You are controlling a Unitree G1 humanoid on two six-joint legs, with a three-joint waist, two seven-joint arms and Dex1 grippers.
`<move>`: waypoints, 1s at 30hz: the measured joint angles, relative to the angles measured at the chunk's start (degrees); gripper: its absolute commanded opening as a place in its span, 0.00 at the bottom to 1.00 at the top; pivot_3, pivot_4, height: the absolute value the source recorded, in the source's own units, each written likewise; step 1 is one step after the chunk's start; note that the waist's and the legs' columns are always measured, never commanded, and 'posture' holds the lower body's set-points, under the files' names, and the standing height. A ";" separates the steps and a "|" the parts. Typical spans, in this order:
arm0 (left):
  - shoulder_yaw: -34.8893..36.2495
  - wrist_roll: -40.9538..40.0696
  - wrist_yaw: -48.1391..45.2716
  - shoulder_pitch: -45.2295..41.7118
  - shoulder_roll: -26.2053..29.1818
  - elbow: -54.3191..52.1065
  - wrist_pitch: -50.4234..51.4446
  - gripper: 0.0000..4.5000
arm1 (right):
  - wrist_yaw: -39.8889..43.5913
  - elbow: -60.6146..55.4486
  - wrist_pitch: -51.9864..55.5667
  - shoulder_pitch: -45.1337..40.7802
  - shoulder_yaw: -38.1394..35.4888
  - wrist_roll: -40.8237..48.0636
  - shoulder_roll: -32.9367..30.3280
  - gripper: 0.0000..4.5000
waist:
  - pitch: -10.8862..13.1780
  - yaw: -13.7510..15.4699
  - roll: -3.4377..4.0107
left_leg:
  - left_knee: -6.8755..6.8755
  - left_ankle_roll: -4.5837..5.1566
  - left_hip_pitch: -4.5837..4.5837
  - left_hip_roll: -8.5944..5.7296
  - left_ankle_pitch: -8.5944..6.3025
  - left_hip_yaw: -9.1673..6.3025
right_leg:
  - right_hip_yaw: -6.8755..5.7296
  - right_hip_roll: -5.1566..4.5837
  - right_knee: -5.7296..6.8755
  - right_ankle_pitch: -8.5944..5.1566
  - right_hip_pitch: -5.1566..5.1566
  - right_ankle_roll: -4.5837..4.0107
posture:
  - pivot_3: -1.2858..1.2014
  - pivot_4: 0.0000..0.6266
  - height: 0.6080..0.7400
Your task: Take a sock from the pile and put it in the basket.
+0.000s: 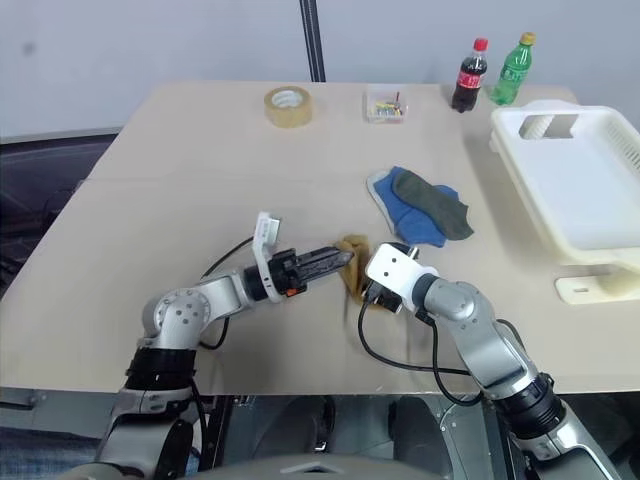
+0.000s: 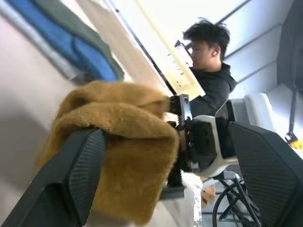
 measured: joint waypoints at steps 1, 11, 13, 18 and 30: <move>-0.31 0.22 -0.30 -0.14 -0.23 0.38 -0.09 0.97 | 0.04 0.02 -0.05 0.00 0.00 -0.05 0.00 0.91 | 0.00 0.00 0.00 | -0.01 0.00 0.00 0.00 0.00 0.00 | 0.00 0.00 -0.01 0.00 0.00 0.00 | 0.52 0.24 0.99; -3.03 2.17 -4.06 -1.47 -0.52 1.86 -0.09 0.97 | 1.92 2.40 -7.28 -0.21 0.02 -0.76 -1.10 0.91 | 0.04 -0.04 0.00 | -0.03 -0.01 -0.02 0.01 0.01 -0.01 | -0.01 0.04 -0.05 0.00 0.00 0.01 | 0.52 0.24 0.99; -3.55 2.63 -4.46 -1.71 -0.53 2.01 -0.06 0.97 | 2.18 2.93 -8.79 -0.19 -0.04 -0.93 -1.19 0.91 | 0.06 -0.04 -0.01 | -0.03 -0.01 -0.04 0.01 0.01 -0.01 | -0.02 0.04 -0.05 0.00 -0.01 0.01 | 0.52 0.24 0.99; -4.27 3.25 -5.72 -2.38 -0.92 2.58 0.13 0.97 | 2.36 1.70 -8.12 1.91 -2.14 0.63 -1.07 0.91 | 0.08 0.10 0.02 | -0.02 -0.03 -0.20 0.00 0.02 -0.13 | -0.13 0.03 -0.12 0.01 -0.07 0.01 | 0.52 0.24 0.99; -1.79 -1.94 -14.82 -2.07 2.49 3.85 4.68 0.97 | 4.80 -5.13 9.78 7.58 -15.31 17.37 -0.06 0.91 | 0.45 -0.04 0.25 | -0.01 -0.03 -0.64 -0.01 0.03 -0.18 | -0.17 0.05 -0.05 0.01 -0.48 0.00 | 0.52 0.24 0.99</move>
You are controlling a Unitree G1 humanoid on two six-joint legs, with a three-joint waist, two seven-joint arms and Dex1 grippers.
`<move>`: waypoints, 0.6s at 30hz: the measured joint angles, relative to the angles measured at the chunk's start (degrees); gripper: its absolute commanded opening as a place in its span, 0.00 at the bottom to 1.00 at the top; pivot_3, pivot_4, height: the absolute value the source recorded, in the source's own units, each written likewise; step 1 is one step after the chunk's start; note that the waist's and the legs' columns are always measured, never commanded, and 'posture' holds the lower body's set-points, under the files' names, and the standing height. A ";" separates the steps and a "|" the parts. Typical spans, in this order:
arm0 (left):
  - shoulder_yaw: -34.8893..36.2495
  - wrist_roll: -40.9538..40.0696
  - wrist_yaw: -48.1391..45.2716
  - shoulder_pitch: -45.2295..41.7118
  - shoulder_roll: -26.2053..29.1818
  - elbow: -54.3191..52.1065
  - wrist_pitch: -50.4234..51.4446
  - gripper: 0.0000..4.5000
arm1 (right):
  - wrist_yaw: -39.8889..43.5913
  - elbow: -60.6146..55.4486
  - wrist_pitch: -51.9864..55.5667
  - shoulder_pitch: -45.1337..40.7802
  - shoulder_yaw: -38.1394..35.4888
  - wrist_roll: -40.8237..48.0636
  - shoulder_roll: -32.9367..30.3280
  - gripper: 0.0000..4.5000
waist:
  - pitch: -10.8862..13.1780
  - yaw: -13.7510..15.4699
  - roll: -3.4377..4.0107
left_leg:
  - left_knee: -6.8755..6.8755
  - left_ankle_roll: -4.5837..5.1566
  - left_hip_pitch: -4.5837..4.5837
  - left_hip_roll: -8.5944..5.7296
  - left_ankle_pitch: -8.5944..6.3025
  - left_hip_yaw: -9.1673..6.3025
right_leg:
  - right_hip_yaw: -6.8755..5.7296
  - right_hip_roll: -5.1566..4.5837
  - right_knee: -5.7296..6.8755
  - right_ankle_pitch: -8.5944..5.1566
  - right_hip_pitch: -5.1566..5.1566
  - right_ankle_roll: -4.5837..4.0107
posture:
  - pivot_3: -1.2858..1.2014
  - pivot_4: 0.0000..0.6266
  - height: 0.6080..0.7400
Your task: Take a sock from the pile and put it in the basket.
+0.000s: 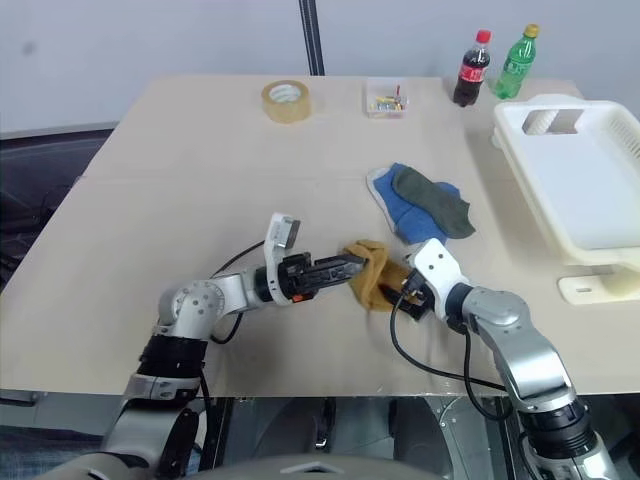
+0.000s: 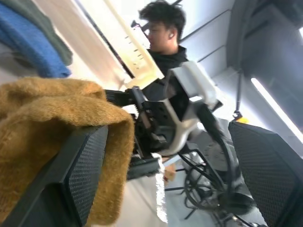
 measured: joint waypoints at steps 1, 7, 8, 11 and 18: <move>0.02 -0.45 -0.53 0.25 0.48 -0.04 0.54 0.97 | 0.01 -0.09 0.60 0.01 -0.20 0.39 -0.08 0.91 | 0.01 0.01 0.00 | 0.00 0.00 0.00 0.00 0.00 0.00 | 0.00 0.00 0.00 0.00 0.00 0.00 | 0.52 0.24 0.99; 0.00 -0.24 -1.51 0.64 1.25 -0.03 0.46 0.97 | 3.85 -4.24 6.03 0.48 -7.58 7.39 -6.49 0.91 | 0.15 0.26 0.04 | 0.07 0.01 -0.04 -0.05 0.00 0.01 | 0.00 -0.07 -0.01 0.00 0.02 0.01 | 0.52 0.24 0.99; -0.10 0.14 -1.53 0.63 1.19 -0.01 0.18 0.97 | 4.65 -5.09 7.31 0.47 -9.50 9.24 -7.99 0.91 | 0.15 0.25 0.05 | 0.07 0.02 -0.03 -0.04 -0.01 0.01 | -0.01 -0.06 -0.01 0.00 0.02 0.01 | 0.52 0.24 0.99; -0.25 0.86 -1.58 0.61 0.65 0.22 -0.85 0.97 | 5.35 -6.10 12.13 -0.78 -14.48 14.60 -9.58 0.91 | 0.16 0.08 0.05 | 0.07 0.02 -0.02 -0.02 -0.01 0.03 | 0.02 -0.04 0.04 0.01 0.02 0.01 | 0.52 0.24 0.99; -2.25 3.22 -2.61 -0.36 -1.32 2.52 -3.07 0.99 | -0.81 -4.69 24.67 -8.23 -21.41 25.17 -2.97 0.96 | 0.16 0.16 0.05 | 0.12 0.03 -0.01 -0.03 -0.01 0.05 | 0.05 -0.04 0.18 0.00 0.01 0.00 | 0.52 0.24 0.99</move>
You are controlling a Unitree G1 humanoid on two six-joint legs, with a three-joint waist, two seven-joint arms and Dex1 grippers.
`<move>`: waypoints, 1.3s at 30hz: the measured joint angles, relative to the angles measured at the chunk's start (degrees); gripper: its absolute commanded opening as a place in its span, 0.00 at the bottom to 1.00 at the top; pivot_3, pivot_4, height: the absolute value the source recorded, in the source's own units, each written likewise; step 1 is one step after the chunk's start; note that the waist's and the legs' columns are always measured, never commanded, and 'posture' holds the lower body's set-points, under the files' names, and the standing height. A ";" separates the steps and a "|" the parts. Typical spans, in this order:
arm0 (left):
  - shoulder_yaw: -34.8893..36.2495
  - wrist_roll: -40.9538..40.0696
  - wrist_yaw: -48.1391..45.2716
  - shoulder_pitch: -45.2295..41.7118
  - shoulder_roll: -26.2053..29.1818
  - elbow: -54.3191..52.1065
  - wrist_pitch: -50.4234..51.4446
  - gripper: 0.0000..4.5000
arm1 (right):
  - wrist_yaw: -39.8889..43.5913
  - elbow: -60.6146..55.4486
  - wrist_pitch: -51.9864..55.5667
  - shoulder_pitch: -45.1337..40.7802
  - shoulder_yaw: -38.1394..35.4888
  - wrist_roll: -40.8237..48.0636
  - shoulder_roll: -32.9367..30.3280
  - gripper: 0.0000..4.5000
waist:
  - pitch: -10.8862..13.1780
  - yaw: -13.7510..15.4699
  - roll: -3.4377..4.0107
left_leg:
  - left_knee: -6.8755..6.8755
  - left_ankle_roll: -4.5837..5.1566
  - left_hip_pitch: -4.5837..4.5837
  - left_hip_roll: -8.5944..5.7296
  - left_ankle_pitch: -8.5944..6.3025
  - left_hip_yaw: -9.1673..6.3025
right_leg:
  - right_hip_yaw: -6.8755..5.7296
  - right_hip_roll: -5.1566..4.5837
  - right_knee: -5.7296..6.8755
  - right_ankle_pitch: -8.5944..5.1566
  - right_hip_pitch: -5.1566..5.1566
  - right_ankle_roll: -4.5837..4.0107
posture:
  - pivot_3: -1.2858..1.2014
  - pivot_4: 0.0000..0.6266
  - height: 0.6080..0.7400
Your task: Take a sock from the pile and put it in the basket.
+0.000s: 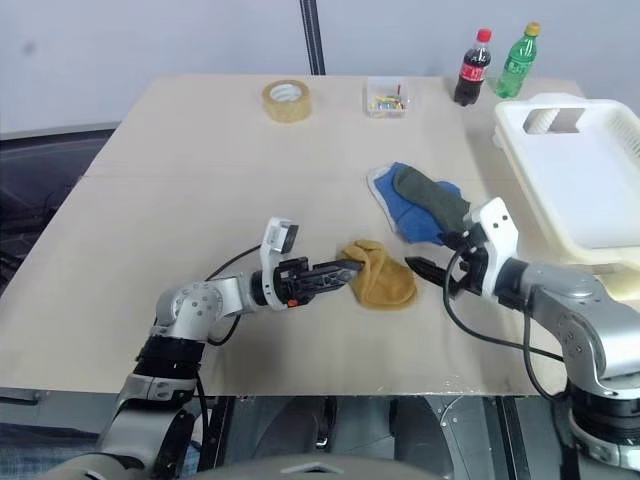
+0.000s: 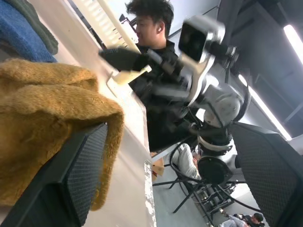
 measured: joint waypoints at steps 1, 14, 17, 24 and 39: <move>-0.34 0.78 -0.29 -0.02 -0.17 0.50 -0.45 0.99 | -1.41 0.01 1.80 -0.80 0.04 1.11 1.26 0.96 | 0.00 0.04 0.00 | 0.00 0.00 -0.01 -0.01 0.00 0.00 | 0.00 0.00 -0.01 0.00 -0.01 0.00 | 0.52 0.24 0.99; -2.66 8.17 -1.24 -2.81 -5.15 8.18 -6.86 0.99 | -9.43 0.84 4.38 -4.59 4.22 2.26 4.64 0.96 | 0.01 -0.04 0.02 | 0.04 0.00 -0.01 -0.04 0.01 0.05 | 0.04 0.01 0.07 0.00 -0.05 0.01 | 0.52 0.24 0.99; -2.90 8.65 -1.68 -2.80 -5.02 8.14 -7.17 0.99 | -10.52 1.22 4.97 -4.63 4.23 2.58 4.98 0.96 | 0.00 -0.06 0.02 | 0.06 0.01 -0.01 -0.03 0.01 0.05 | 0.04 0.02 0.11 0.00 -0.05 0.01 | 0.52 0.24 0.99; -3.09 8.17 -2.76 1.15 1.26 -3.07 -5.34 0.99 | -14.26 1.80 9.27 -3.00 4.40 3.60 7.29 0.96 | 0.01 -0.25 0.03 | 0.03 0.00 -0.10 0.04 0.01 0.19 | 0.26 0.06 0.26 0.00 -0.31 0.00 | 0.52 0.24 0.99; -1.09 18.52 0.86 10.93 14.80 -19.74 -22.56 0.99 | -16.52 1.78 12.04 -1.91 2.63 6.43 8.92 0.96 | 0.02 0.01 0.09 | 0.03 0.02 -0.14 0.04 0.00 0.33 | 0.37 0.02 0.27 0.00 -0.41 0.00 | 0.52 0.24 0.99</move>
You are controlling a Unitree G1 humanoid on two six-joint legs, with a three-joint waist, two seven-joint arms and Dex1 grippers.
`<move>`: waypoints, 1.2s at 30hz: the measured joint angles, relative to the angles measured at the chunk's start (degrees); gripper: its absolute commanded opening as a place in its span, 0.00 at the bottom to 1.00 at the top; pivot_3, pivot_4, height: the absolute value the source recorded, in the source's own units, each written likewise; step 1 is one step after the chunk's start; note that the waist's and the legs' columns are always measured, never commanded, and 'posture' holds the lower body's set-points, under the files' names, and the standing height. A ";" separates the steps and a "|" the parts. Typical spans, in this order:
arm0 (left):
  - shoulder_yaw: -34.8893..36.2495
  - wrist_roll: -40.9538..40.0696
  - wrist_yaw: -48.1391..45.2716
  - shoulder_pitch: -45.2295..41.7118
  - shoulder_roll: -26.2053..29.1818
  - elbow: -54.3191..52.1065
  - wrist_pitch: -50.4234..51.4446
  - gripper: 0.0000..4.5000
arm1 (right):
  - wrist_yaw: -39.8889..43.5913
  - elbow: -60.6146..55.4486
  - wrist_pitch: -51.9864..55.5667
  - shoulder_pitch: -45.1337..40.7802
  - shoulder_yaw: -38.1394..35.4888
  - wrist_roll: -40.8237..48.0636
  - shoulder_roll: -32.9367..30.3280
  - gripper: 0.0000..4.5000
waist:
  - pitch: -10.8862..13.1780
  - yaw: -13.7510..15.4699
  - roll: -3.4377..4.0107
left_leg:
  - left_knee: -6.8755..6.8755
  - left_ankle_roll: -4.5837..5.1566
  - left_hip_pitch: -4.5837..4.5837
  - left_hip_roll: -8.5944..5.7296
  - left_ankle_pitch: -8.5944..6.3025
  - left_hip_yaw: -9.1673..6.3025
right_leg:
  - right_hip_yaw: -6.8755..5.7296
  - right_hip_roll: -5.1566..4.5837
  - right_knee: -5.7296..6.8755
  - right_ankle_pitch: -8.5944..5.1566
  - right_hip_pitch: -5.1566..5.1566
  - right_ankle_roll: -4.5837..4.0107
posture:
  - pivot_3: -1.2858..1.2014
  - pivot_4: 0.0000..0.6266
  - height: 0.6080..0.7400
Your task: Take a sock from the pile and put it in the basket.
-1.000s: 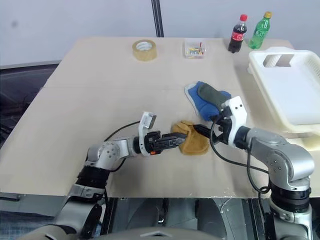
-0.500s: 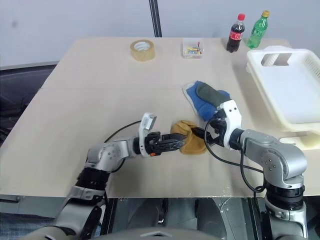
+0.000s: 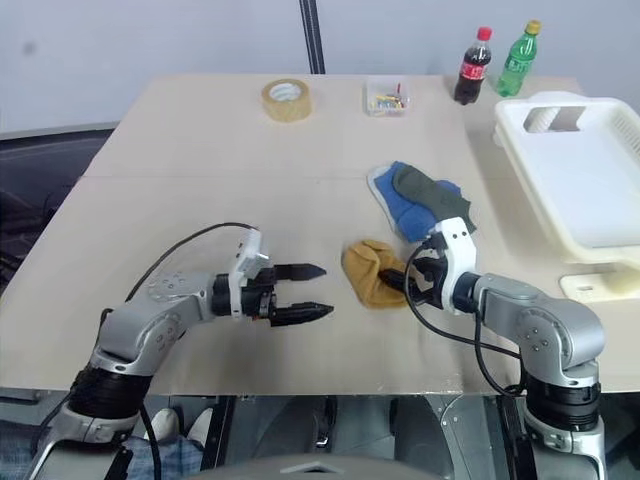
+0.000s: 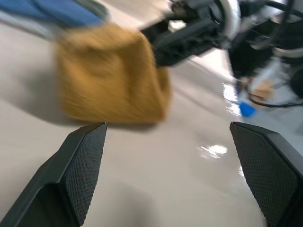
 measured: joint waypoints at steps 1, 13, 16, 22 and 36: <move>0.70 -0.03 0.65 0.19 -0.53 -0.17 -0.66 0.99 | -0.04 -0.25 0.29 -0.60 -0.65 0.32 -0.21 0.96 | 0.00 -0.03 0.00 | 0.00 0.00 0.00 0.00 0.00 0.00 | 0.00 0.01 0.00 0.00 0.00 0.00 | 0.52 0.24 0.99; 3.25 -1.10 3.91 1.04 -0.09 -2.71 -1.34 0.99 | -2.91 -3.91 3.47 -3.80 1.16 3.40 1.66 0.96 | 0.00 -0.31 0.00 | 0.01 0.00 0.04 0.06 0.00 0.03 | 0.04 0.17 0.08 0.00 -0.02 0.00 | 0.52 0.24 0.99; 3.42 -1.47 4.35 1.39 -0.08 -3.87 -1.35 0.99 | -4.12 -3.46 2.34 -2.83 6.08 0.39 0.19 0.96 | 0.00 -0.16 0.00 | 0.02 0.00 0.01 0.03 0.00 0.04 | 0.04 0.13 0.03 0.00 -0.01 0.00 | 0.52 0.24 0.99; 3.78 -2.02 4.27 1.97 1.78 -7.32 -1.43 0.99 | -3.78 -2.63 -0.52 0.69 10.35 -2.82 -3.18 0.96 | 0.00 -0.22 0.00 | 0.02 0.00 0.05 0.04 0.00 0.05 | 0.05 0.14 0.06 0.00 0.01 0.00 | 0.52 0.24 0.99; 3.60 -1.75 4.63 2.83 2.74 -8.55 -3.25 1.00 | -3.20 -1.55 -1.27 1.28 10.89 -2.34 0.37 0.01 | -0.01 -0.29 -0.01 | 0.03 0.00 0.09 0.06 0.00 0.07 | 0.08 0.18 0.08 0.00 0.03 0.00 | 0.52 0.24 0.99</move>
